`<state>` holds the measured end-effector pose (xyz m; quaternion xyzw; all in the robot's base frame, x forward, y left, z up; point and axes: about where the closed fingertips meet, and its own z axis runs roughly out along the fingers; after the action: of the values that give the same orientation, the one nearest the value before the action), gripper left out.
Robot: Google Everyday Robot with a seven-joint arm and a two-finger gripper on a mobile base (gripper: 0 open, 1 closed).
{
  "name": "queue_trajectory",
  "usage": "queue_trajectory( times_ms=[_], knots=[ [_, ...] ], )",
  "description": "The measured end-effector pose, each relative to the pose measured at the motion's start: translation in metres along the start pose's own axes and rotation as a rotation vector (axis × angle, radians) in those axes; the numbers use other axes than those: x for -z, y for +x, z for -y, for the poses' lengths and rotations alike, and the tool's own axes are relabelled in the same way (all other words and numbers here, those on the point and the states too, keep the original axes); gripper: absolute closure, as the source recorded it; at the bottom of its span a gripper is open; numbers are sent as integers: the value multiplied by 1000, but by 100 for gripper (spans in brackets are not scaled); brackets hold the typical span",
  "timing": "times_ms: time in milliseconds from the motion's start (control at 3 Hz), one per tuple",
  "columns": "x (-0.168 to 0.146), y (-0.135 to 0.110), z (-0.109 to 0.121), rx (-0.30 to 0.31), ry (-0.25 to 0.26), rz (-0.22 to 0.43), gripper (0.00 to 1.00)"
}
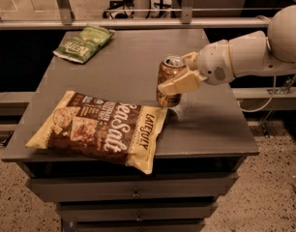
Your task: Move orange can near brown chip bag
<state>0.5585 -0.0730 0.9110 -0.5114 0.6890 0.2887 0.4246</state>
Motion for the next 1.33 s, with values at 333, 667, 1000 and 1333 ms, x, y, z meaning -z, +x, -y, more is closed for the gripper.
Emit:
queue_trajectory(
  times_ms=[333, 667, 1000, 1333],
  knots=[
    [-22, 10, -22, -24, -44, 17, 100],
    [-40, 20, -39, -48, -84, 18, 100],
    [-40, 18, -40, -50, -87, 18, 85],
    [-40, 17, -40, -50, -87, 18, 62]
  ],
)
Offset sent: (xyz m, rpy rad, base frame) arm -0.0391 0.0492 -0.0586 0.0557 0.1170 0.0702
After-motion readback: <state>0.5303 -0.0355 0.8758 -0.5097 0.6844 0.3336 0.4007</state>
